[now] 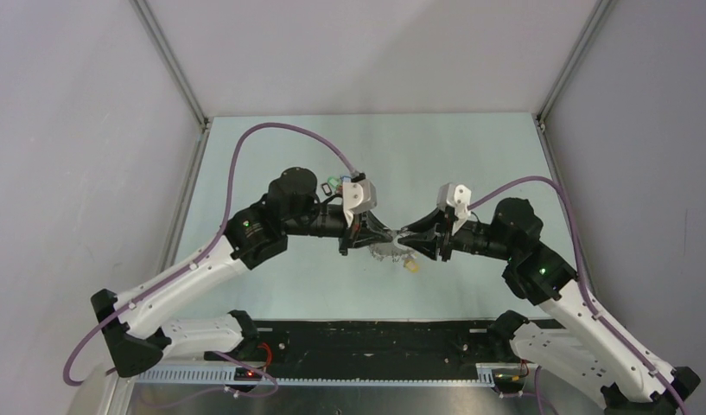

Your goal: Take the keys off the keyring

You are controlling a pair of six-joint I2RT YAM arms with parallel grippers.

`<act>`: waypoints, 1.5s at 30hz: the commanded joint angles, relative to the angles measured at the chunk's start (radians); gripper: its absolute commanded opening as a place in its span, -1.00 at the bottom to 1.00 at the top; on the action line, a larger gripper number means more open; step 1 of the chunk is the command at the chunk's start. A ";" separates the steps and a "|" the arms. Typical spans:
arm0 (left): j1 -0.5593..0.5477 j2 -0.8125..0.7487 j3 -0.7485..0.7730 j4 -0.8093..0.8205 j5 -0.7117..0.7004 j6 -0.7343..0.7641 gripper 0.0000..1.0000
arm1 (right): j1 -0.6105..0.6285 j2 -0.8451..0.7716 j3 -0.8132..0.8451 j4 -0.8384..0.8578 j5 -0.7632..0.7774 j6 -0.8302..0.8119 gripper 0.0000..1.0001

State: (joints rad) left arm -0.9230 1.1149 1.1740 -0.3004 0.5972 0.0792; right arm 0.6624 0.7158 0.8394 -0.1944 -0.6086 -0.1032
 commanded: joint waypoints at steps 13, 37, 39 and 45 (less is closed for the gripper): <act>0.019 -0.294 -0.210 0.225 -0.462 -0.061 0.99 | 0.016 -0.099 0.031 0.217 0.136 0.076 -1.00; 0.019 -0.106 -0.545 0.963 -0.427 -0.212 0.99 | 0.017 0.016 0.142 0.610 0.352 0.265 -1.00; 0.019 -0.080 -0.528 0.993 -0.400 -0.197 0.99 | 0.017 0.023 0.142 0.623 0.356 0.269 -1.00; 0.019 -0.008 -0.494 1.084 -0.311 -0.182 0.99 | 0.017 0.029 0.141 0.641 0.372 0.270 -1.00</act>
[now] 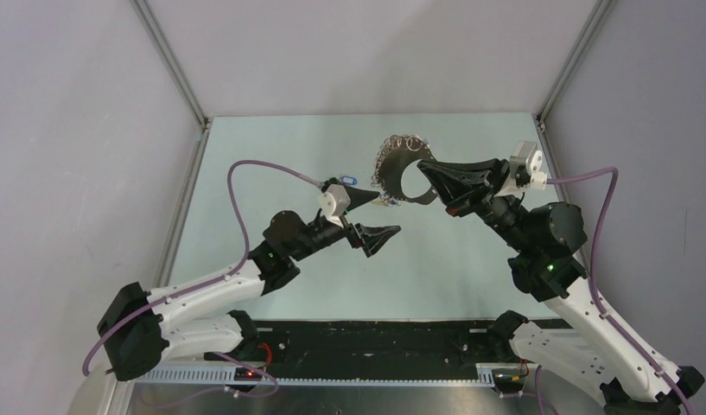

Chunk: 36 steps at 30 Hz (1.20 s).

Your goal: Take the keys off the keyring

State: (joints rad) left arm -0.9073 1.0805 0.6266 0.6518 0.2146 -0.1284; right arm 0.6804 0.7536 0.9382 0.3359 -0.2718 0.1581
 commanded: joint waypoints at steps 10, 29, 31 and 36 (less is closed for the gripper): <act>0.002 0.134 0.117 0.233 0.074 -0.023 0.47 | -0.001 -0.001 0.042 0.128 0.063 0.025 -1.00; 0.004 0.108 0.040 0.207 0.033 -0.098 -1.00 | -0.002 -0.140 -0.014 -0.035 0.331 0.037 -0.98; 0.003 0.057 0.055 0.048 0.006 -0.082 -1.00 | -0.003 -0.173 -0.054 -0.092 0.401 0.067 -0.57; 0.003 -0.011 0.243 -0.522 -0.046 0.041 -1.00 | -0.002 -0.268 -0.172 -0.227 0.488 0.094 0.81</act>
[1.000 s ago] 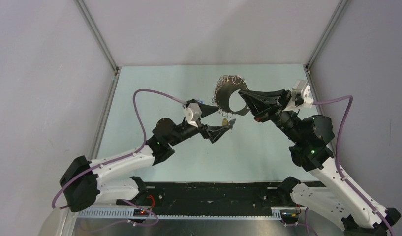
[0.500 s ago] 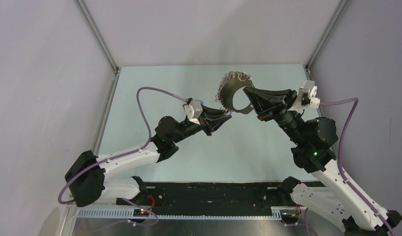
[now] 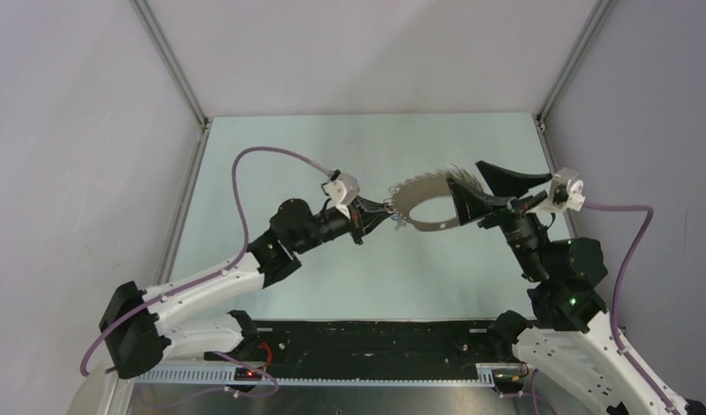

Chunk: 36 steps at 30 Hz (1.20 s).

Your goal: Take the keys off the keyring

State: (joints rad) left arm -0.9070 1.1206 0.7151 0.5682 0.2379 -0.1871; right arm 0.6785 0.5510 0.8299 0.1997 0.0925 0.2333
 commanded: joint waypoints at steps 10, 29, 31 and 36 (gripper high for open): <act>-0.012 0.044 0.601 -1.282 -0.227 0.559 -1.00 | -0.002 -0.174 -0.233 -0.171 -0.148 -0.130 0.70; -0.162 -0.001 0.556 -1.223 -0.621 1.139 -1.00 | 0.003 0.055 -0.273 0.077 -0.595 -0.298 0.28; -0.161 -0.019 0.539 -1.170 -0.568 1.153 -1.00 | 0.005 0.063 -0.295 0.125 -0.607 -0.306 0.29; -0.158 -0.035 0.516 -1.096 -0.429 1.147 -1.00 | 0.003 0.086 -0.312 0.175 -0.594 -0.339 0.29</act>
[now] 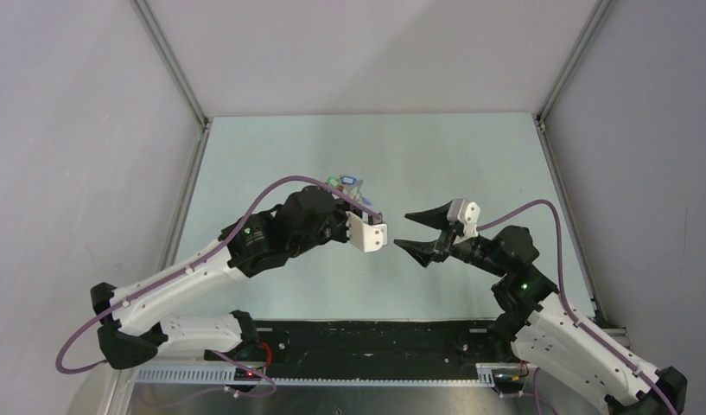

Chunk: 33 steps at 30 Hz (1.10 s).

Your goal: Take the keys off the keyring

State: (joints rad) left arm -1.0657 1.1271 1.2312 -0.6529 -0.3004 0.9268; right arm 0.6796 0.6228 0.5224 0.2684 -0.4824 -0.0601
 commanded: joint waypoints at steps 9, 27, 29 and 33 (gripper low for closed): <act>0.001 -0.021 0.038 0.125 0.218 -0.030 -1.00 | 0.004 0.074 -0.014 0.220 -0.082 -0.055 0.05; -0.018 -0.085 0.029 0.124 0.283 -0.117 -1.00 | 0.082 0.271 -0.003 0.547 -0.139 -0.020 -0.33; -0.023 -0.092 0.026 0.124 0.288 -0.120 -1.00 | 0.097 0.288 0.002 0.559 -0.117 -0.021 -0.33; -0.029 -0.104 0.018 0.124 0.293 -0.121 -1.00 | 0.119 0.312 0.020 0.567 -0.100 -0.022 -0.35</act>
State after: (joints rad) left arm -1.0840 1.0576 1.2324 -0.5850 -0.0204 0.8268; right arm 0.7761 0.9195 0.5060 0.7559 -0.6109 -0.0860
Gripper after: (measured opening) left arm 0.017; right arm 0.331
